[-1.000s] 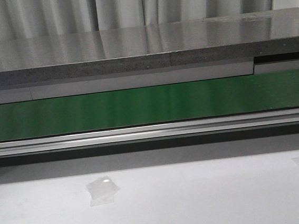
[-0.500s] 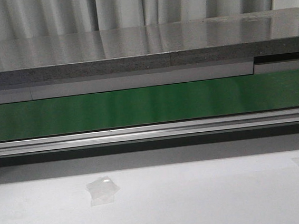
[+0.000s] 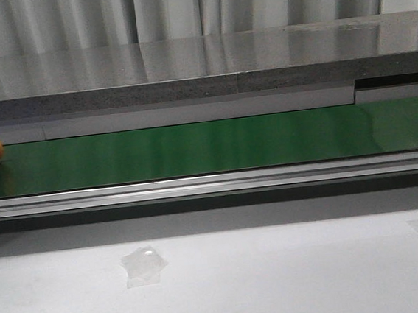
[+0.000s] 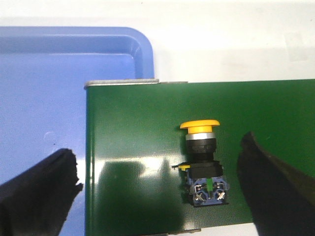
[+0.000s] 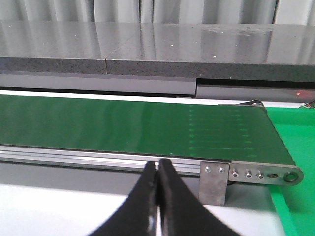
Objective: Move button from left to right
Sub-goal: 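Place the button on the near end of the green conveyor, release, then raise the left gripper while the conveyor carries the button toward the right arm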
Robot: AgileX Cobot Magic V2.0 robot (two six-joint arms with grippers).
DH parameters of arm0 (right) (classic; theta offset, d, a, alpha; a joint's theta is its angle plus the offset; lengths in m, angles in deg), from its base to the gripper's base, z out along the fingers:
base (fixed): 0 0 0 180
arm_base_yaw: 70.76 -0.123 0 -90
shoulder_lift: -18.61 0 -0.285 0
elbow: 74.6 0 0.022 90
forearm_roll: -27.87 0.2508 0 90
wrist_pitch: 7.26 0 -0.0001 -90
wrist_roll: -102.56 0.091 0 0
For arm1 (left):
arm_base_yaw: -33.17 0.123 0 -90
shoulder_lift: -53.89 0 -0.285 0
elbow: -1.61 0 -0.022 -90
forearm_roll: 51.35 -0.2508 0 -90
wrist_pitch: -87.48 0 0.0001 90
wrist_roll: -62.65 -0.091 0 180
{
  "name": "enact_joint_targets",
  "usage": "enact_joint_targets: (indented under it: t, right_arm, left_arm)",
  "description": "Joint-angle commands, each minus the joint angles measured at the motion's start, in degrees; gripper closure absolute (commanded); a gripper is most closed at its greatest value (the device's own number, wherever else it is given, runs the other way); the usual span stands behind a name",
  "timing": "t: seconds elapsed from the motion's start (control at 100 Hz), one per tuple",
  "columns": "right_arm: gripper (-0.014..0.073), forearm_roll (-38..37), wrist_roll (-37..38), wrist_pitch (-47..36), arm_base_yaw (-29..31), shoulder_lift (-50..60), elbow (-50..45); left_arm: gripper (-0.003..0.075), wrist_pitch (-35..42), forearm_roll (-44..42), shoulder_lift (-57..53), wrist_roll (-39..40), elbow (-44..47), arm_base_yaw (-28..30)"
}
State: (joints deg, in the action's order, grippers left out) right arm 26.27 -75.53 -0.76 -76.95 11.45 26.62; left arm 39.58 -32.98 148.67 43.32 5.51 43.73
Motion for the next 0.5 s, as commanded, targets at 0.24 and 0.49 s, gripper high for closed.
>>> enact_joint_targets:
  t: [0.24,0.49]
  right_arm:
    - [0.0662,0.1,-0.6,-4.3,0.0,1.1,0.9]
    - [0.0662,0.1,-0.6,-4.3,0.0,1.1,0.9]
  left_arm:
    - [0.0092,6.4,15.4,-14.6,-11.5,4.5,-0.5]
    - [0.0092,21.7,15.7,-28.4,-13.8,15.6,-6.3]
